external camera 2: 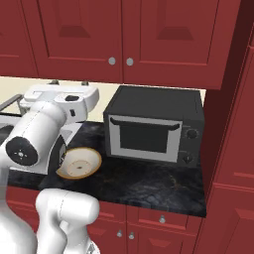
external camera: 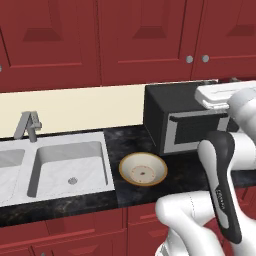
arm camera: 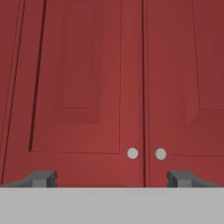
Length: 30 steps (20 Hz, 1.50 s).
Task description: Open the cabinet. Pick the mango and tangerine from the cabinet and place them into the bowl. Then close the cabinet.
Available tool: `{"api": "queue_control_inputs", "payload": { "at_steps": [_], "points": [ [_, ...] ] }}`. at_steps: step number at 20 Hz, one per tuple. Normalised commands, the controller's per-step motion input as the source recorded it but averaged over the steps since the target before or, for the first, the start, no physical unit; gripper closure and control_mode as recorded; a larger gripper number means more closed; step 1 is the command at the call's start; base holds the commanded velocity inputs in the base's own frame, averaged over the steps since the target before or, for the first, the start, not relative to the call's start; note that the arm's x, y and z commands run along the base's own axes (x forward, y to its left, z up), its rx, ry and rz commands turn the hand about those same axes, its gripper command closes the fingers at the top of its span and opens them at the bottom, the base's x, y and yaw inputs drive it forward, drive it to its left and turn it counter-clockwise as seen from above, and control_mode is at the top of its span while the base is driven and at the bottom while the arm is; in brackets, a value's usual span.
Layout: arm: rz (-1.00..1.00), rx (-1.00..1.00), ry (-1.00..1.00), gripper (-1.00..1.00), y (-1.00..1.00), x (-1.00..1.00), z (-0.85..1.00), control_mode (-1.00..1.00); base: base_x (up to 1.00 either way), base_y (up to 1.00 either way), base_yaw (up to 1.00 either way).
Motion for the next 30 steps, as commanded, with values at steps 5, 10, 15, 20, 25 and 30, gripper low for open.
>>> {"api": "queue_control_inputs", "payload": {
  "at_steps": [5, 10, 15, 20, 25, 30],
  "points": [
    [0.00, 0.00, 0.00, -1.00, -0.17, 0.61, 0.00, -1.00, 0.00, 0.00, 0.00],
    [0.00, 0.00, 0.00, -1.00, -0.10, 0.65, 0.00, -1.00, 0.00, 0.00, 0.00],
    [-0.01, 0.00, 0.00, -1.00, -0.01, 0.62, 0.00, -1.00, 0.00, 0.00, 0.00],
    [-0.01, 0.00, 0.00, -1.00, -0.05, 0.51, 0.00, -1.00, 0.00, 0.00, 0.00],
    [0.00, 0.00, 0.00, -1.00, -0.20, 0.45, 0.00, -1.00, 0.00, 0.00, 0.00],
    [0.00, 0.00, 0.00, -1.00, -0.24, 0.46, 0.00, -1.00, 0.00, 0.00, 0.00]
  ]
}}
